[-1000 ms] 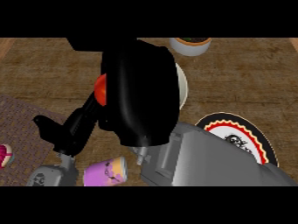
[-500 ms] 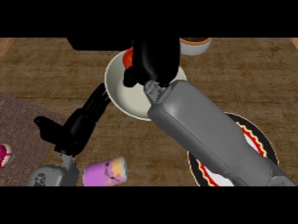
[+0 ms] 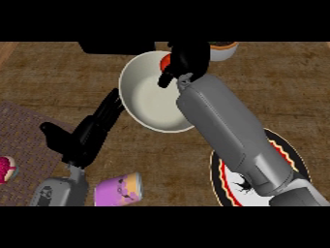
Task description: Pick the tomato from the plate and place it in the bowl
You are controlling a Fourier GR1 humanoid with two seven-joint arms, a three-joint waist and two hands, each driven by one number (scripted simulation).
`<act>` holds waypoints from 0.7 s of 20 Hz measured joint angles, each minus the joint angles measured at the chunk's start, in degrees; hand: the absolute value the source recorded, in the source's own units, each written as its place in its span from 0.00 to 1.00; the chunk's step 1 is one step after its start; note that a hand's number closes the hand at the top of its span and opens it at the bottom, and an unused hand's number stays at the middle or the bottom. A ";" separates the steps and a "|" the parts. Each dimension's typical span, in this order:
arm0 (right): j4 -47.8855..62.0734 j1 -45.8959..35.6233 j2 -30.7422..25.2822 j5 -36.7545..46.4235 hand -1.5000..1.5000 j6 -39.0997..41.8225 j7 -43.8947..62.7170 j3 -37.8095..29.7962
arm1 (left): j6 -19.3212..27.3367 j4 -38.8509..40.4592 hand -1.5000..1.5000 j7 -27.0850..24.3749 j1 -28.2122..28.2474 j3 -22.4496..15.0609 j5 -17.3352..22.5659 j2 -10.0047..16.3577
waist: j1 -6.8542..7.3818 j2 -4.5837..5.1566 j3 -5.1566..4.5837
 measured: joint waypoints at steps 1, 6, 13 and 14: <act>1.73 -0.53 0.01 -1.17 0.00 -1.19 -1.75 -1.23 | -0.16 0.06 0.50 0.09 -0.21 0.34 0.26 0.18 | 0.06 0.03 0.00; 4.84 0.71 0.05 -7.34 0.00 -10.68 -10.22 -4.57 | -0.04 -0.13 0.50 0.74 -0.53 0.17 0.18 -0.03 | 0.30 0.06 0.05; -8.22 6.90 0.07 -17.30 0.00 -28.65 -21.07 -7.05 | 0.22 -0.01 0.50 -0.18 0.41 0.35 -0.06 -0.15 | -0.51 -0.50 0.18; -10.63 8.28 0.06 -18.91 0.00 -30.69 -22.84 -6.47 | 0.30 -0.21 0.50 0.10 0.41 0.47 -0.03 -0.05 | -0.60 -0.57 0.18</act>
